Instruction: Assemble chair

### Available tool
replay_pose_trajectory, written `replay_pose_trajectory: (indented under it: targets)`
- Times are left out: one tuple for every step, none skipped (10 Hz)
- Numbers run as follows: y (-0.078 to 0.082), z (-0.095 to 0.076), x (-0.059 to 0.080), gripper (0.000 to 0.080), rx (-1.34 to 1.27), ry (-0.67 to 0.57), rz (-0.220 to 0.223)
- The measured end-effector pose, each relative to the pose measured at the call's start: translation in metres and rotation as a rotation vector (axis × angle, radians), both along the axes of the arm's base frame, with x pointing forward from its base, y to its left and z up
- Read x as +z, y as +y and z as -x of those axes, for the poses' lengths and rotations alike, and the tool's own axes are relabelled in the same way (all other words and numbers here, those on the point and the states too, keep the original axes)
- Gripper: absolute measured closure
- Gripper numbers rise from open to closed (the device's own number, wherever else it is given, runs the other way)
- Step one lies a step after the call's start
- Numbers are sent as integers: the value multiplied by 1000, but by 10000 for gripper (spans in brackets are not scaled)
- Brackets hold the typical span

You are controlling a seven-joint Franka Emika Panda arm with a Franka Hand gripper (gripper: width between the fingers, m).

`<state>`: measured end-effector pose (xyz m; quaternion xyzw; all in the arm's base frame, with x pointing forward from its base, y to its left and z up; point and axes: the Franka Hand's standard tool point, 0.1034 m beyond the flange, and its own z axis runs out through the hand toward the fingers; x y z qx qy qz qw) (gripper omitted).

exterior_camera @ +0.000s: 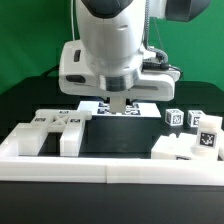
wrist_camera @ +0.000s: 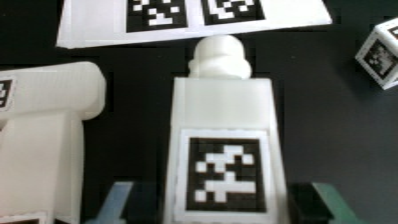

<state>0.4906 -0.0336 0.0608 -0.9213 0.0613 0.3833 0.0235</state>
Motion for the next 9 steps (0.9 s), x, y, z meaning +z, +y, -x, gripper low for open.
replay_pose_trajectory:
  targets:
    - [0, -13, -1, 509, 8, -134, 16]
    - [3, -10, 9, 509, 5, -155, 12]
    - [6, -23, 12, 509, 4, -206, 21]
    - [11, -38, 16, 509, 12, -283, 31]
    - [13, -47, 21, 509, 18, -352, 36]
    - [13, -53, 21, 509, 22, -425, 45]
    - [12, -55, 20, 509, 22, -503, 57]
    - [12, -53, 19, 509, 22, -542, 62]
    - [10, -61, 18, 509, 25, -627, 77]
